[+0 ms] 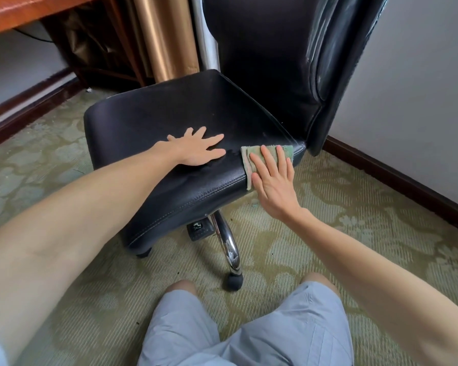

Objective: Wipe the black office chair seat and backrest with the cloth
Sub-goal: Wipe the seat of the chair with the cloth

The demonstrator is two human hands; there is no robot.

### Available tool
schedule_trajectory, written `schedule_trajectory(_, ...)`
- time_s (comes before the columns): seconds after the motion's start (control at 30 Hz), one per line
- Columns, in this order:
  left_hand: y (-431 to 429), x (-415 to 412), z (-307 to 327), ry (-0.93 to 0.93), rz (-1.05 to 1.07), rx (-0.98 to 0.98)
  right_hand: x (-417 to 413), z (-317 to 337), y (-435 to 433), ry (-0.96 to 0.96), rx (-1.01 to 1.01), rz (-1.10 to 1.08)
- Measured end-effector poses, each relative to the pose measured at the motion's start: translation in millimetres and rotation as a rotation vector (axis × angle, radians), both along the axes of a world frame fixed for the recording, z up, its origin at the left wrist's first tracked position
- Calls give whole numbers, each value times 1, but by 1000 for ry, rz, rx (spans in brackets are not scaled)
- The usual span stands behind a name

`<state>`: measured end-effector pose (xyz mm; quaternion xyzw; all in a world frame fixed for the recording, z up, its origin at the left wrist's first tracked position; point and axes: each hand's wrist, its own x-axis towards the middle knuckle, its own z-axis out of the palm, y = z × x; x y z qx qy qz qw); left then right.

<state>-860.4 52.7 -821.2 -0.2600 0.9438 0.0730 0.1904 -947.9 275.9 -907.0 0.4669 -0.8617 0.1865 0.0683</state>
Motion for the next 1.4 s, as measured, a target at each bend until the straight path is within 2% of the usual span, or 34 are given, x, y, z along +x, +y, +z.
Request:
schedule_trajectory(0.2,0,-19,8,76,22,34,28,3,-14,91,-27,97)
schedule_trajectory(0.37,-1,-25,4,31,67,64,41,-2,-17,92,-39,111)
schedule_trajectory(0.6,0,-18,-1,47,35,30,-5,-6,4,178,34,140)
schedule_trajectory(0.67,-1,-20,0,40,18,24,-31,-5,16,130,28,50)
schedule_trajectory(0.77,1,-23,0,46,18,29,-59,-1,27,-43,-40,-150)
schedule_trajectory(0.9,5,-27,-1,48,42,25,-54,2,13,-160,-143,-221)
schedule_trajectory(0.97,6,-27,-1,45,42,22,-45,1,9,-108,-155,-174)
schedule_trajectory(1.07,6,-27,-2,37,38,13,-21,1,1,26,-85,21)
schedule_trajectory(1.23,1,-24,-4,34,38,4,7,2,-7,108,-40,210)
schedule_trajectory(1.33,1,-23,-4,48,37,10,-21,2,2,145,-46,233)
schedule_trajectory(1.4,1,-23,-3,62,37,17,-38,5,7,96,-53,147)
